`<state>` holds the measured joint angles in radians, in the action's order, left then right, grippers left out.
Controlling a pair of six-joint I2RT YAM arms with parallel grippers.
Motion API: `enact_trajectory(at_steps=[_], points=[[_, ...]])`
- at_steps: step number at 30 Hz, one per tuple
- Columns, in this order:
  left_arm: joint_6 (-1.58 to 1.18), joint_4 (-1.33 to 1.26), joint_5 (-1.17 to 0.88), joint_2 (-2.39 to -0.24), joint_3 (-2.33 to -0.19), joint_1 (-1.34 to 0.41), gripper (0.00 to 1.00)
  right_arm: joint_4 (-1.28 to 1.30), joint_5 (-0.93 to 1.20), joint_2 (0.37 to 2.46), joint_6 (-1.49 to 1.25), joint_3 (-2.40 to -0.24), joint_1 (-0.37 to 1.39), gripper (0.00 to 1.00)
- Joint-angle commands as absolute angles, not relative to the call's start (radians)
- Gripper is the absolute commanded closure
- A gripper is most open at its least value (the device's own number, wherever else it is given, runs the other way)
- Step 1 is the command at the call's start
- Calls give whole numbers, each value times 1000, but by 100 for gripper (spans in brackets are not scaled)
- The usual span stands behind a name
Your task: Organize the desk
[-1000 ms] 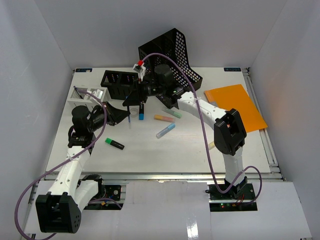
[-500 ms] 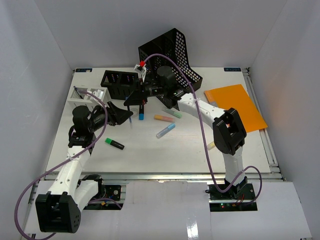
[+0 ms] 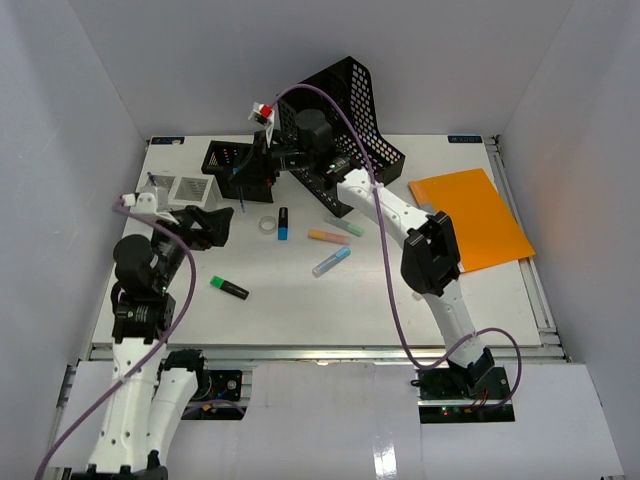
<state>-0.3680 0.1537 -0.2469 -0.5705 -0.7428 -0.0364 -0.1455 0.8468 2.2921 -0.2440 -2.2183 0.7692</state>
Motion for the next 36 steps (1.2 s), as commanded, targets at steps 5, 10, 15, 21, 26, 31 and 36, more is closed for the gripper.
enact_trajectory(at_steps=[5,10,15,21,26,31,36], points=[[-315,219,187,-501,-837,-35,2,-522,566,2450,-106,-2357,908,92],[-280,222,277,-517,-842,-35,2,-680,399,2552,-43,-2430,958,92],[-263,258,178,-604,-840,-35,6,-715,388,2456,-47,-2276,941,92],[-205,229,-203,-643,-849,-35,7,-593,511,2292,-126,-2127,847,92],[-214,208,-486,-684,-846,-35,6,-475,726,2159,-163,-2007,784,92],[-230,157,-594,-697,-803,-35,2,-358,882,2036,-199,-1915,745,92],[-255,32,-771,-746,-764,-35,2,-344,1028,1939,-248,-1809,738,92]])
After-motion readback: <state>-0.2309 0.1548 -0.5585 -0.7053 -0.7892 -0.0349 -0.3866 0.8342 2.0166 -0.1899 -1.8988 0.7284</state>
